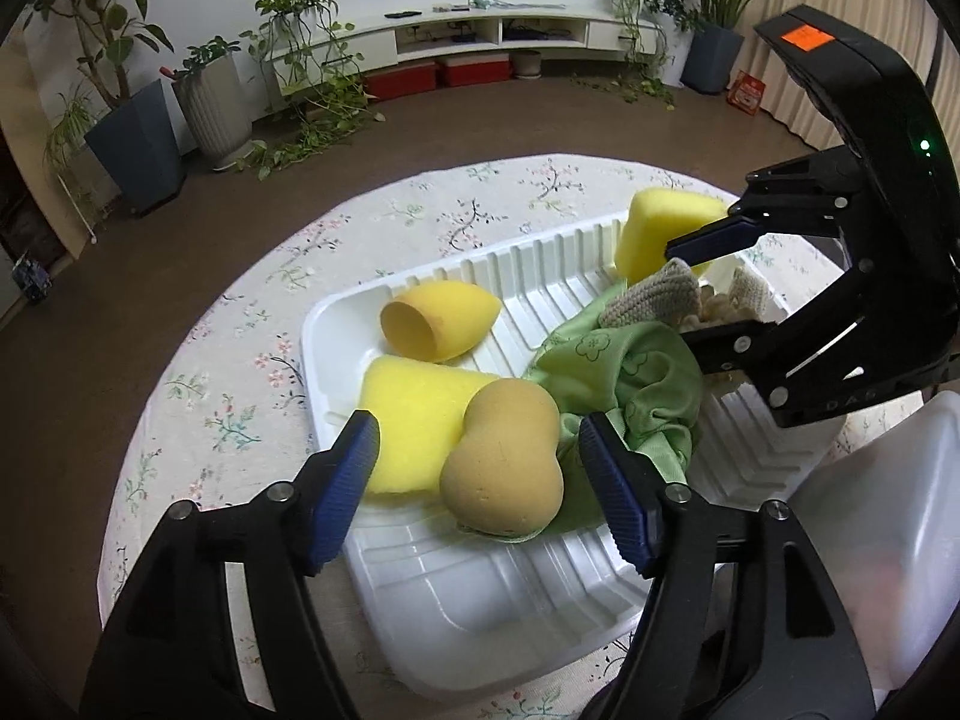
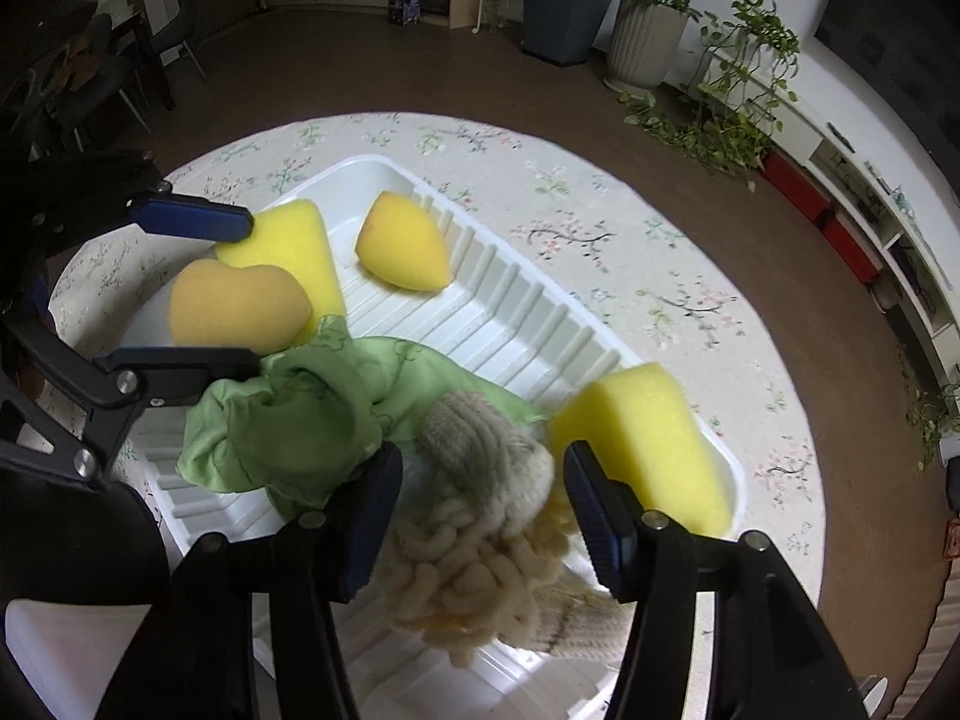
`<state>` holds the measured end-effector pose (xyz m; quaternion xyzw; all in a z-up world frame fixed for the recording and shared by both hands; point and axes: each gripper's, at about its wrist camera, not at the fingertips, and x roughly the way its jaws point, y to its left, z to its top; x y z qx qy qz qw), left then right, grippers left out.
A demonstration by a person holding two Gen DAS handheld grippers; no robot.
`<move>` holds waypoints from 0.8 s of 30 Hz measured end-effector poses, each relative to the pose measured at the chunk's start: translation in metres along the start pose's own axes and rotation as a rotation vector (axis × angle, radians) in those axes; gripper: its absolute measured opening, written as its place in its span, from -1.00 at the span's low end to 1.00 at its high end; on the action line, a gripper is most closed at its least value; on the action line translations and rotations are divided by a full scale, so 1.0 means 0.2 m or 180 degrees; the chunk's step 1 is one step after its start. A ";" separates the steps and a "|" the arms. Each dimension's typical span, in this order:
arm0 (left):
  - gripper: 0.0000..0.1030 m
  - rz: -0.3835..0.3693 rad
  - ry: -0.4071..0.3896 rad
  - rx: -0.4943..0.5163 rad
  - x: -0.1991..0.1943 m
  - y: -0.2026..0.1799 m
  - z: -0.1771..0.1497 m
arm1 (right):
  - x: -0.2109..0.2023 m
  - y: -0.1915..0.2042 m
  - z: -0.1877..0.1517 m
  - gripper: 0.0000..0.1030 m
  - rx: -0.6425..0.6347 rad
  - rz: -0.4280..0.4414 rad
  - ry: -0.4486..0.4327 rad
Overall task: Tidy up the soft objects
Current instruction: 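Release both items into the tray by opening both tools, then move both empty tools back toward the tissue packs on the table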
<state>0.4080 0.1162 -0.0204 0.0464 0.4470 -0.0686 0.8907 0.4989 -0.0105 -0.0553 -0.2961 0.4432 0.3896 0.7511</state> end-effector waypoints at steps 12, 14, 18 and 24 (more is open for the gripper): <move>1.00 0.0009 -0.0384 -0.0359 -0.23 0.11 -0.07 | -0.26 -0.11 -0.10 0.71 0.0327 -0.0032 -0.0449; 1.00 0.0024 -0.0416 -0.0440 -0.25 0.12 -0.09 | -0.30 -0.12 -0.13 0.88 0.0397 -0.0058 -0.0519; 1.00 0.0085 -0.0535 -0.0539 -0.32 0.14 -0.11 | -0.38 -0.14 -0.18 1.00 0.0503 -0.0113 -0.0623; 1.00 0.0125 -0.0691 -0.0697 -0.42 0.17 -0.17 | -0.51 -0.19 -0.29 1.00 0.0745 -0.0187 -0.0811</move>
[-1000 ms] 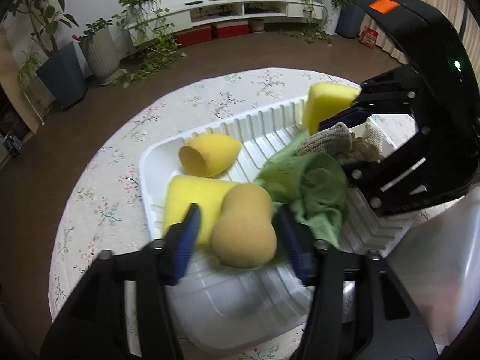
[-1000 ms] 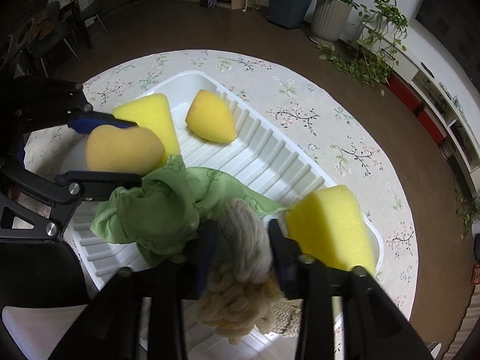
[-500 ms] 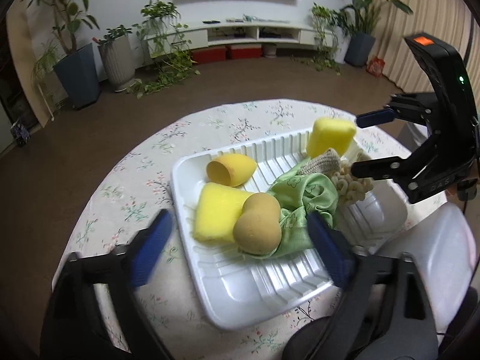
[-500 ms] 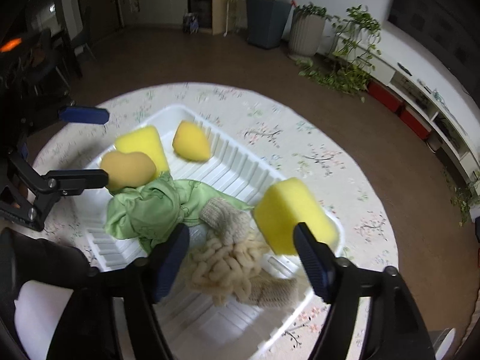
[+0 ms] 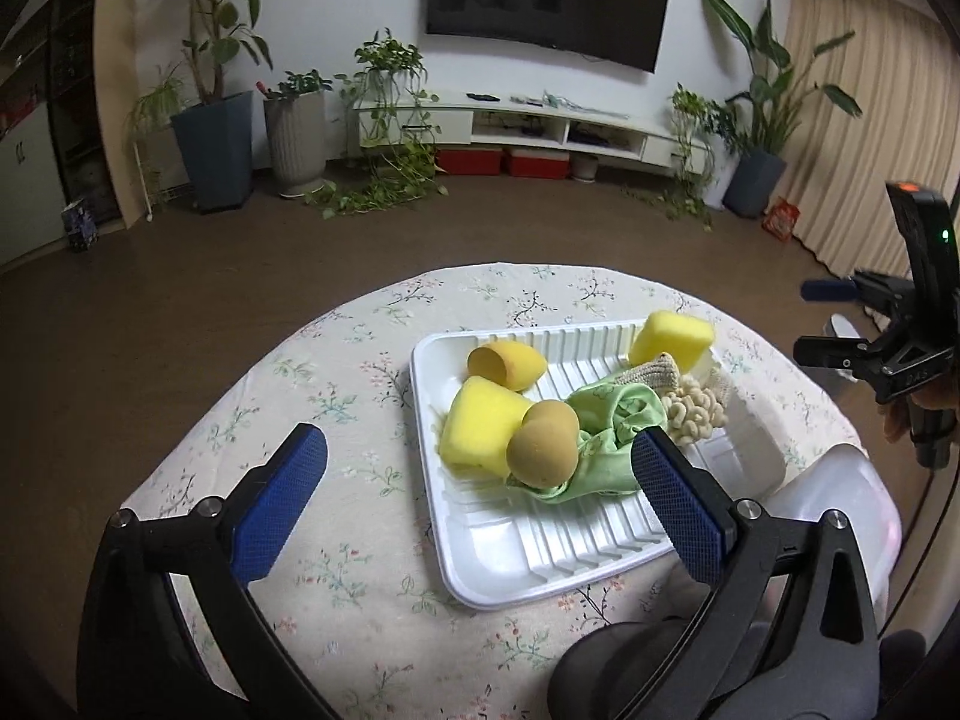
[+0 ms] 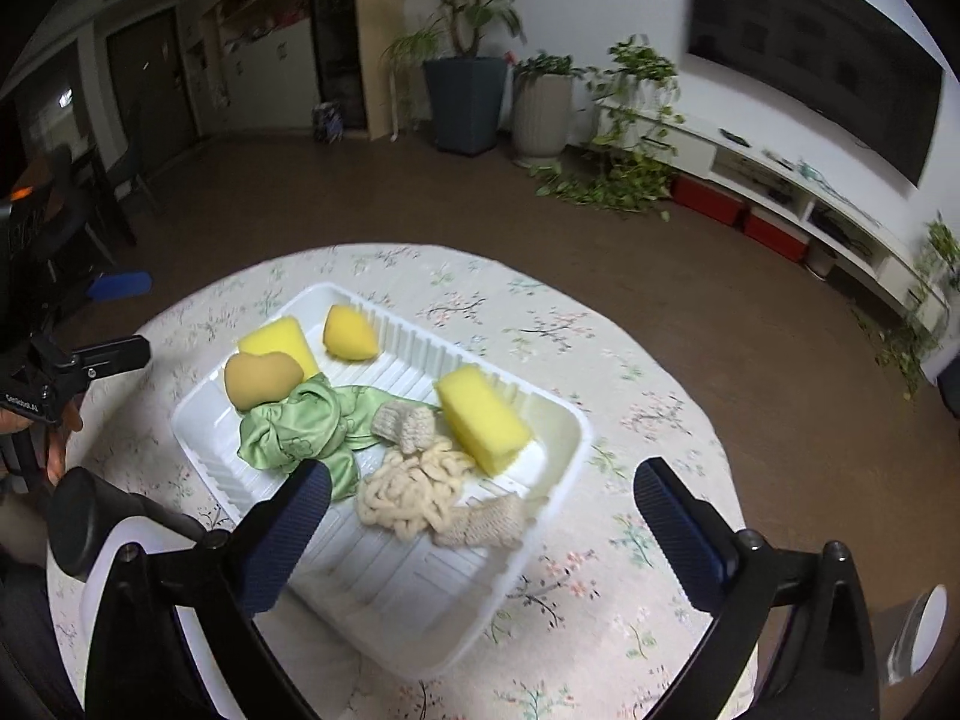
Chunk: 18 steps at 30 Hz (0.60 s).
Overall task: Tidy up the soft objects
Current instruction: 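Move both empty tools back toward the tissue packs on the table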
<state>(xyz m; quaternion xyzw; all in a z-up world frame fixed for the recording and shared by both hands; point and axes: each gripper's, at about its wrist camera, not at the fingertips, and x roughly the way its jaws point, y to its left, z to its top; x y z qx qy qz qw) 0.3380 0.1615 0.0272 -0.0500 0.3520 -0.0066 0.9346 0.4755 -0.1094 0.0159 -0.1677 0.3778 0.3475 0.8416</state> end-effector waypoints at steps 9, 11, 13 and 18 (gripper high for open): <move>1.00 0.0095 -0.0003 -0.0145 -0.11 0.03 -0.15 | -0.14 -0.11 -0.15 1.00 0.0344 -0.0137 -0.0068; 1.00 0.0127 -0.0006 -0.0211 -0.13 0.05 -0.19 | -0.18 -0.13 -0.19 1.00 0.0429 -0.0175 -0.0092; 1.00 0.0133 -0.0018 -0.0272 -0.16 0.07 -0.22 | -0.23 -0.15 -0.25 1.00 0.0533 -0.0190 -0.0121; 1.00 0.0190 -0.0001 -0.0329 -0.23 0.07 -0.34 | -0.33 -0.14 -0.37 1.00 0.0626 -0.0199 -0.0192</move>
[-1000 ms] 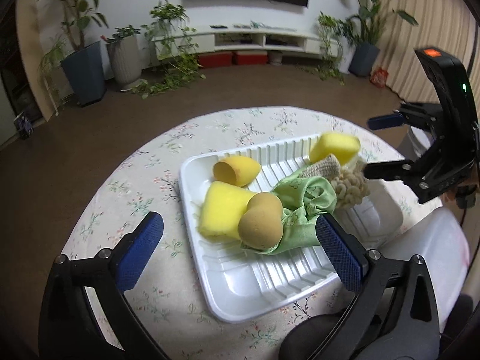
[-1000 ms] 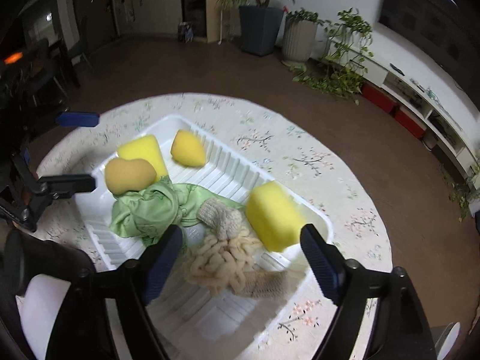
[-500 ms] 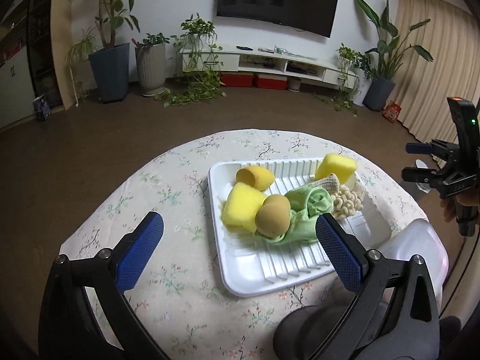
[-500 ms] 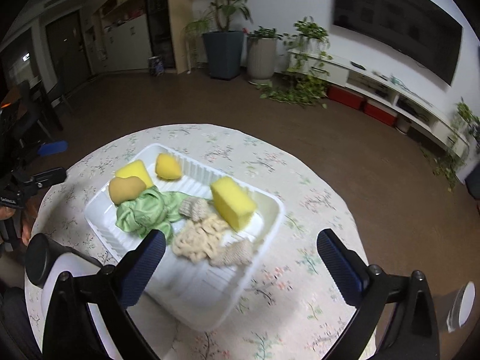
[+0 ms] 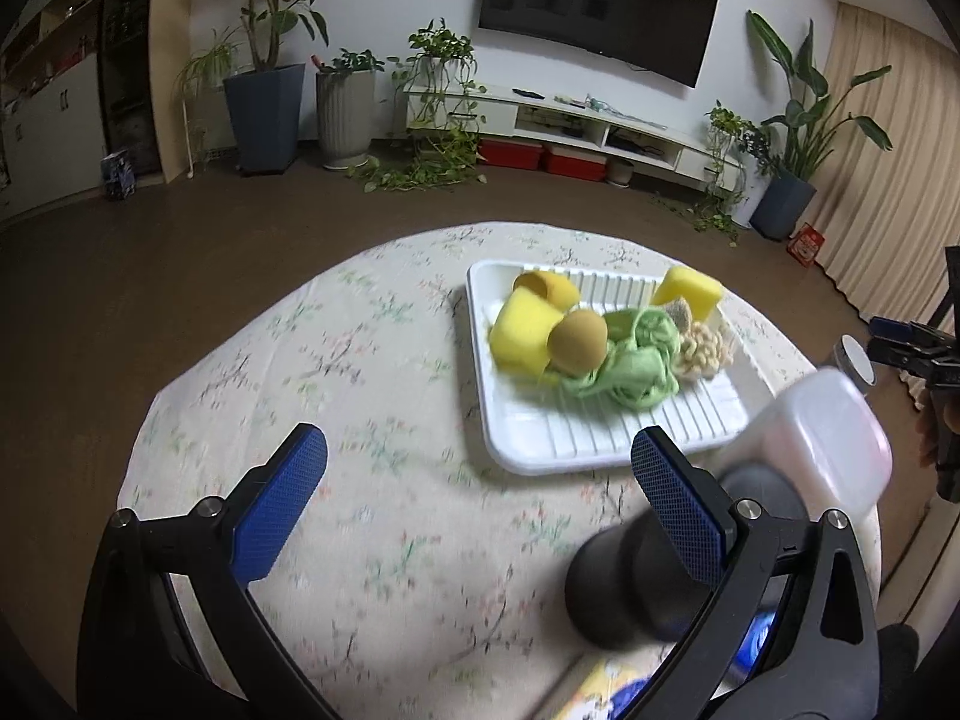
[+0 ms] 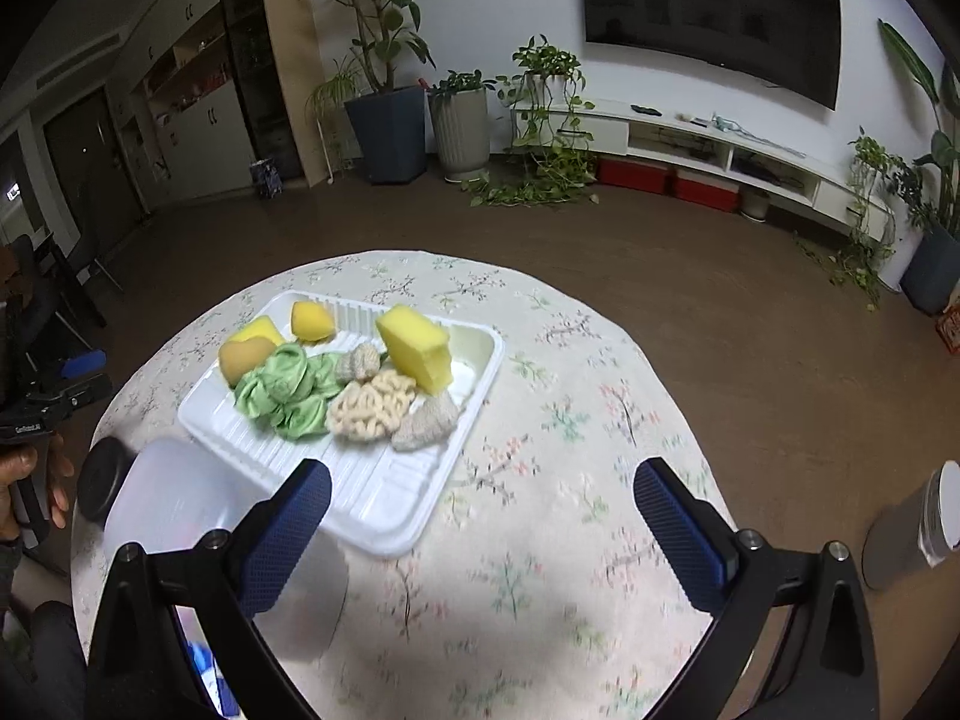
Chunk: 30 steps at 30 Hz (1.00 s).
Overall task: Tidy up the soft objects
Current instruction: 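Move both empty tools back toward the tissue packs on the table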
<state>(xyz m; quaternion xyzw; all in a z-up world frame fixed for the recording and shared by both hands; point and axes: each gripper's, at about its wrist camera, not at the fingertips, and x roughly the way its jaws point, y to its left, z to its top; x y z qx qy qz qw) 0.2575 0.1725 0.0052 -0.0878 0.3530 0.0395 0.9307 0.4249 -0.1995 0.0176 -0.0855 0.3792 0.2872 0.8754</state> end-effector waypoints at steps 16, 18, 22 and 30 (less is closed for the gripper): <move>1.00 0.0065 0.0063 -0.0127 -0.26 -0.02 -0.48 | -0.21 0.23 -0.51 1.00 0.0176 0.0339 -0.0025; 1.00 0.0042 0.0078 -0.0141 -0.28 -0.05 -0.53 | -0.22 0.26 -0.58 1.00 0.0273 0.0404 -0.0018; 1.00 -0.0020 0.0095 -0.0078 -0.32 -0.13 -0.62 | -0.24 0.33 -0.71 1.00 0.0332 0.0458 0.0000; 1.00 -0.0161 0.0234 0.0076 -0.30 -0.29 -0.76 | -0.26 0.54 -0.91 1.00 0.0239 0.0476 0.0032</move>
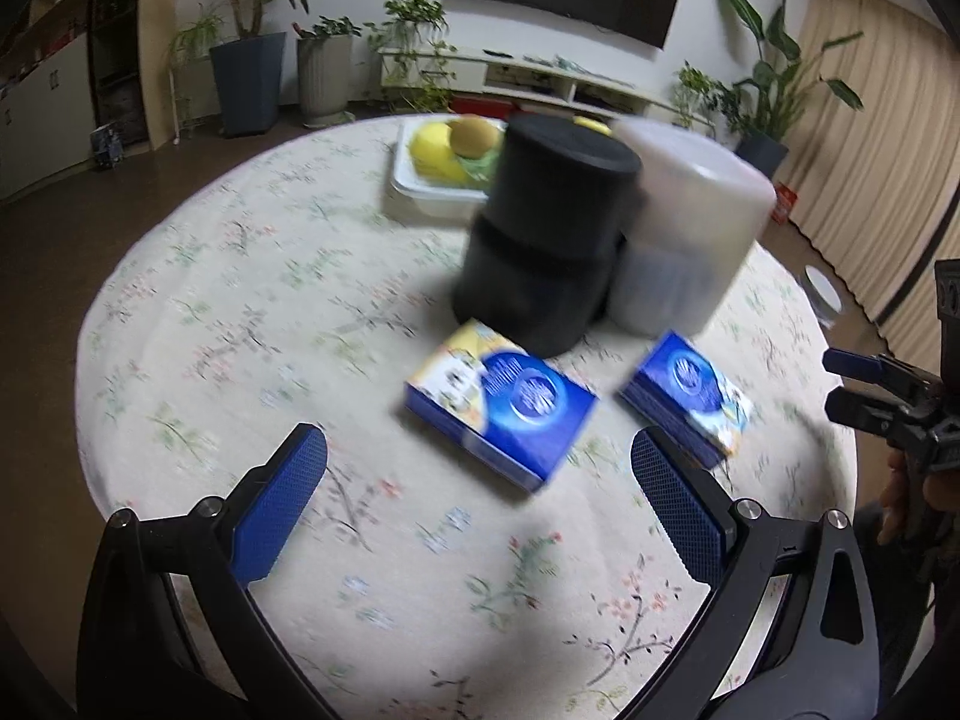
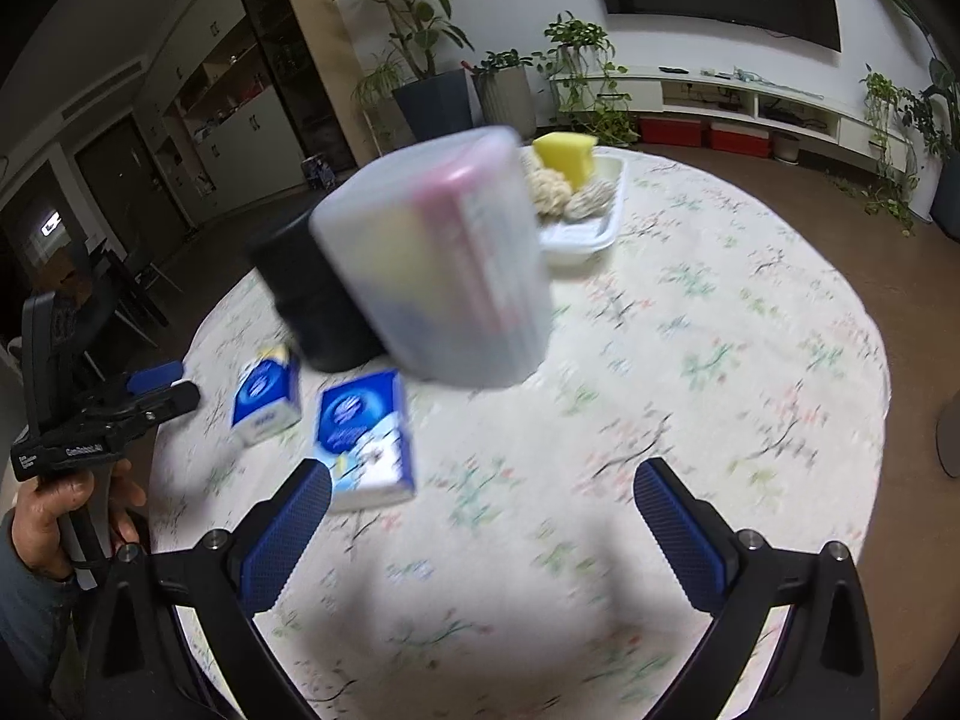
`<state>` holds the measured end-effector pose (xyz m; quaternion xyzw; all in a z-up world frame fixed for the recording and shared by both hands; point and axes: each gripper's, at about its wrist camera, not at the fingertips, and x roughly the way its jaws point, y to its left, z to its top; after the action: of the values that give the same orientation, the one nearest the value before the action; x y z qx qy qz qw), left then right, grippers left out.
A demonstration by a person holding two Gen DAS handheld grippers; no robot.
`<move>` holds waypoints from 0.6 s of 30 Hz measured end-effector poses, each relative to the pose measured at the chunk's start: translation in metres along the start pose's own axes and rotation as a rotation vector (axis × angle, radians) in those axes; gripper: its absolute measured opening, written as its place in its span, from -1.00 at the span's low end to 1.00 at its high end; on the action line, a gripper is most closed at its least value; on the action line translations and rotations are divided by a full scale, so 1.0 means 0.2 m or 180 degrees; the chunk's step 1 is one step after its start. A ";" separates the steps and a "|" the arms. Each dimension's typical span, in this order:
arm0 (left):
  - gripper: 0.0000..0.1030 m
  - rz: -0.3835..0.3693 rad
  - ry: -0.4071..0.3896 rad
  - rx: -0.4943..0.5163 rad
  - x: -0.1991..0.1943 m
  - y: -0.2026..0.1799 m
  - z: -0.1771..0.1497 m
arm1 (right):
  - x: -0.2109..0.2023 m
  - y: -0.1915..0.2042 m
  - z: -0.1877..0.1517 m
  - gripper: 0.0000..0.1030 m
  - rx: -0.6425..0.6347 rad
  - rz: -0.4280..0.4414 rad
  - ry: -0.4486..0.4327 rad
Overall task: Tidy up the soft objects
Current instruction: 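Move both empty tools back toward the tissue packs on the table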
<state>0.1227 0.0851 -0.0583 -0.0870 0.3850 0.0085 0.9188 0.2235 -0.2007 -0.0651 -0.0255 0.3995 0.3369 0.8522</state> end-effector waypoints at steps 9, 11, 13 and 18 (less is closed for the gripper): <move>1.00 -0.0034 0.0010 -0.0150 0.05 -0.03 -0.02 | 0.07 0.20 -0.14 1.00 -0.0236 -0.0099 0.0010; 1.00 0.0021 -0.0004 -0.0132 0.07 -0.04 -0.01 | 0.09 0.24 -0.15 1.00 -0.0334 -0.0187 0.0006; 1.00 0.0097 0.0018 -0.0134 0.11 -0.05 0.01 | 0.11 0.27 -0.16 1.00 -0.0398 -0.0237 0.0002; 1.00 0.0242 0.0192 -0.0243 0.21 -0.05 0.05 | 0.17 0.31 -0.15 1.00 -0.0475 -0.0333 0.0026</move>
<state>0.1593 0.0754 -0.0804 -0.1075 0.4150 0.0555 0.9017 0.1817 -0.1429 -0.0956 -0.1111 0.3748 0.3206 0.8628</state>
